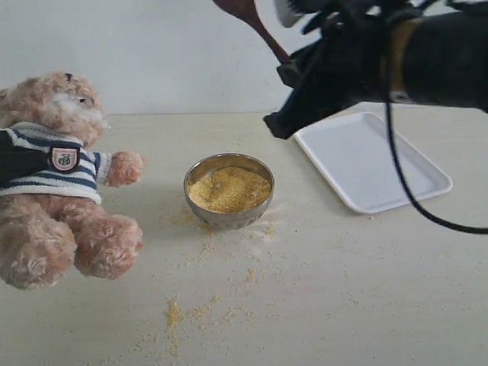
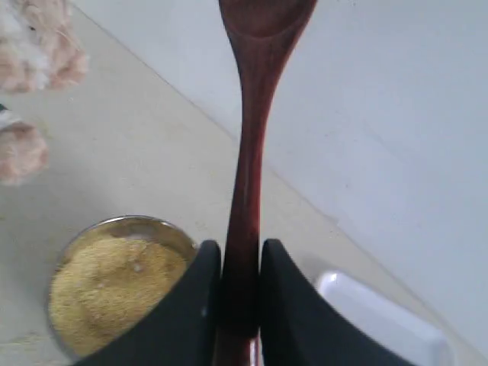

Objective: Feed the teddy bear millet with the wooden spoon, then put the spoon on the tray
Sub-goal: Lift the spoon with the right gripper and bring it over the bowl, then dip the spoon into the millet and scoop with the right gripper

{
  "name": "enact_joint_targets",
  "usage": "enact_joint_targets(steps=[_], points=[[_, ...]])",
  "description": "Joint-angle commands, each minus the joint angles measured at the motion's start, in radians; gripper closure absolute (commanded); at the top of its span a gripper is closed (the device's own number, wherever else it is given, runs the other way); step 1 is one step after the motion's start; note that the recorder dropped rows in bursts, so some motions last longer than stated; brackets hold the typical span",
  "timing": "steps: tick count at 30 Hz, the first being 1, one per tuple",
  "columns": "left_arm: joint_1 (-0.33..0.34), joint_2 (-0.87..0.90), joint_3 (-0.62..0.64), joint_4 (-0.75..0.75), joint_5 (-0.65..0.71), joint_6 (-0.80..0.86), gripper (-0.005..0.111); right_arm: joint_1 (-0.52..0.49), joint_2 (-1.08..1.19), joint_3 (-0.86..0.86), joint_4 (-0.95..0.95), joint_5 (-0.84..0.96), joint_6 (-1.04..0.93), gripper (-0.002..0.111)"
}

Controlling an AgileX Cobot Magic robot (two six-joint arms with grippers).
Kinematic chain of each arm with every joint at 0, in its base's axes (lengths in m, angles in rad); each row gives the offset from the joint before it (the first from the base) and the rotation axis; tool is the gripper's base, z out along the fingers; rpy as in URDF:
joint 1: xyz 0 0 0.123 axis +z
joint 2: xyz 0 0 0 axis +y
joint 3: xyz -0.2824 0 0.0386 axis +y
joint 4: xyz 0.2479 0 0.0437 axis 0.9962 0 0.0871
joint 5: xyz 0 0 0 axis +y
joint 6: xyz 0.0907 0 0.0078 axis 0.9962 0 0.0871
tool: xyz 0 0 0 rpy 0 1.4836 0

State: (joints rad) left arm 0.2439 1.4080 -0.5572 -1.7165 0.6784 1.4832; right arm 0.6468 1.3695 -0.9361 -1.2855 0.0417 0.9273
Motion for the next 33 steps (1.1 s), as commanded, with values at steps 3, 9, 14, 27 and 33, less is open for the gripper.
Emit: enact_joint_targets(steps=[3, 9, 14, 27, 33], points=[[0.003, -0.004, -0.014, -0.028, 0.065, 0.002, 0.102, 0.169, 0.374, -0.282, 0.030, 0.649, -0.691, 0.108], [0.003, -0.004, -0.023, -0.028, 0.057, 0.002, 0.102, 0.200, 0.407, -0.302, 0.471, 0.785, -1.388, 0.108], [0.003, -0.004, -0.025, -0.028, 0.057, 0.002, 0.102, 0.200, 0.418, -0.302, 0.489, 0.715, -1.384, 0.108], [0.003, -0.004, -0.025, -0.028, 0.057, 0.002, 0.102, 0.200, 0.554, -0.352, 0.287, 0.763, -1.155, 0.108], [0.003, -0.004, -0.025, -0.028, 0.057, 0.002, 0.102, 0.200, 0.573, -0.356, 0.411, 0.774, -1.232, 0.108]])
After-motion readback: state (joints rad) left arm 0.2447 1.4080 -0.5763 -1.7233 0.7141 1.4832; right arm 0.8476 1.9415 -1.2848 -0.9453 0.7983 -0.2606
